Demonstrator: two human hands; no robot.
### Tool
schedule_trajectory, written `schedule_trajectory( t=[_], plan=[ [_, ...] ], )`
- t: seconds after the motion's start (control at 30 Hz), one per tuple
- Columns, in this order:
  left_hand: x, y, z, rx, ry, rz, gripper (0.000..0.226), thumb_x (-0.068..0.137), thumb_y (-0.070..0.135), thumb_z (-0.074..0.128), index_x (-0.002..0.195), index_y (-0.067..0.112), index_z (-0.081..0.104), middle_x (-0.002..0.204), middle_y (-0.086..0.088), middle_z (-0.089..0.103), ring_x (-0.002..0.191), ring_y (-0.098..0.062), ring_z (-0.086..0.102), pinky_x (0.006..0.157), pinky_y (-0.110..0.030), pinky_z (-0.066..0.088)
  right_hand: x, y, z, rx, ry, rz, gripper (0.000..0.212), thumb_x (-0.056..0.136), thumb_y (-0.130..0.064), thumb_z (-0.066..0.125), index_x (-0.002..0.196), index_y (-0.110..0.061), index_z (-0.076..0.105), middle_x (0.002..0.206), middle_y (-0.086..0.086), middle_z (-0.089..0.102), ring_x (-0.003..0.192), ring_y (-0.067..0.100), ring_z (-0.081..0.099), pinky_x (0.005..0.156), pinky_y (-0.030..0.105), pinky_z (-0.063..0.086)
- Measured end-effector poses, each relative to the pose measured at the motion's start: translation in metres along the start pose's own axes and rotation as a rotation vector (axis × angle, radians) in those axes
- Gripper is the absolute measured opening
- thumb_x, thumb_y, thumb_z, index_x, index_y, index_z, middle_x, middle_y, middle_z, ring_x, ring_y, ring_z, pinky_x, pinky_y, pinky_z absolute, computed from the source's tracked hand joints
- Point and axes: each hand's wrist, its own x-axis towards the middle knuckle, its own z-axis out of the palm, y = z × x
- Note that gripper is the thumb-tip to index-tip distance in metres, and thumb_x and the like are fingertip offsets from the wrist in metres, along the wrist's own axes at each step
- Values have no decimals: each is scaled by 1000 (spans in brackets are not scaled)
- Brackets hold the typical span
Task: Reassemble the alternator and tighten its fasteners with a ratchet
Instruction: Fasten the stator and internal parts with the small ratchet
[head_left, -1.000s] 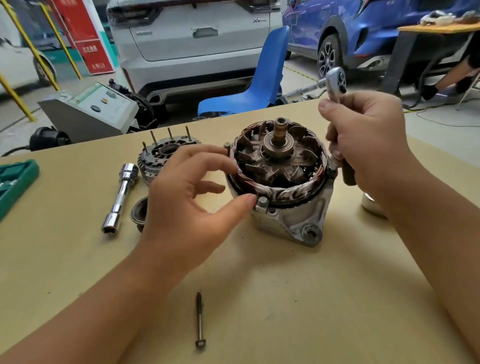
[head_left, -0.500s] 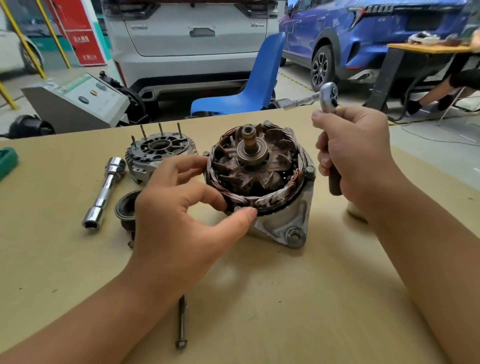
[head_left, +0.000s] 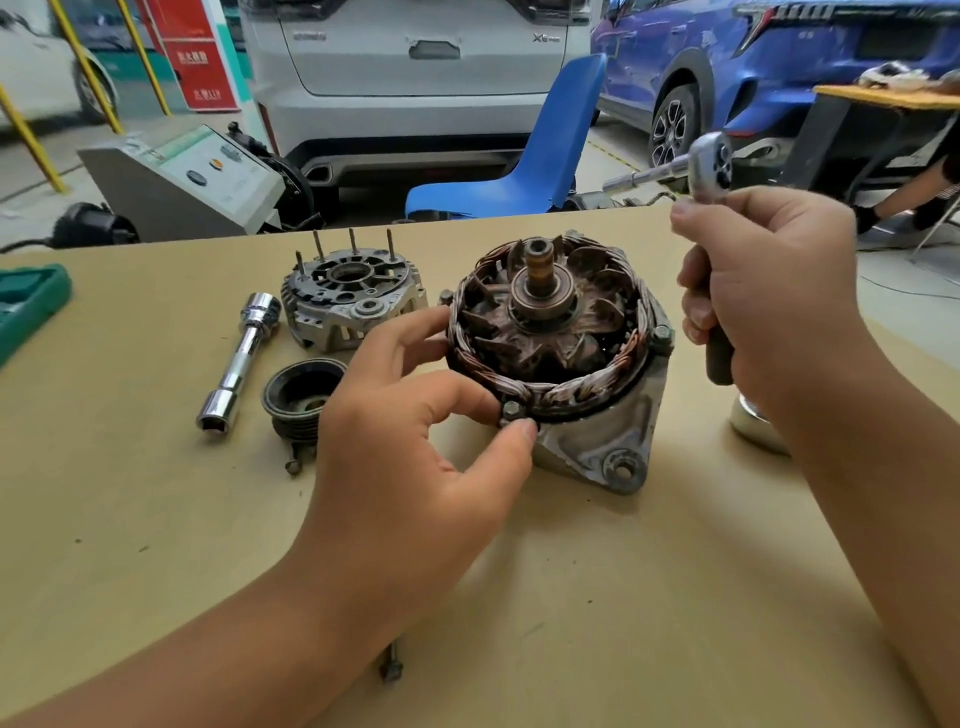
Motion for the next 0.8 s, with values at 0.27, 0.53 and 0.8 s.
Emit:
schedule_trajectory(
  t=[0.27,0.53,0.8],
  plan=[
    [0,1,3,57,59,-18,9,75,29,81,73,23,74,127,6,60,110,3,59,82,-15,49,-10,-7,2,-13,-51,-84,16,92,-20,70,82,-7,67,59,10,55,39,21,40,41,30,35],
    [6,-4,0,-16,81,-132,15,76,31,76,66,26,67,122,15,55,118,-8,60,69,-17,52,-14,-15,-1,28,-139,-261,15,93,-19,68,82,-9,70,56,12,54,33,25,38,34,33,30],
    [-2,2,-2,51,117,-73,13,75,18,88,79,23,76,120,5,61,99,1,60,67,-7,46,-32,-39,-6,-163,-444,-550,27,95,-32,67,101,-6,69,60,-12,60,44,9,53,48,13,37]
  ],
)
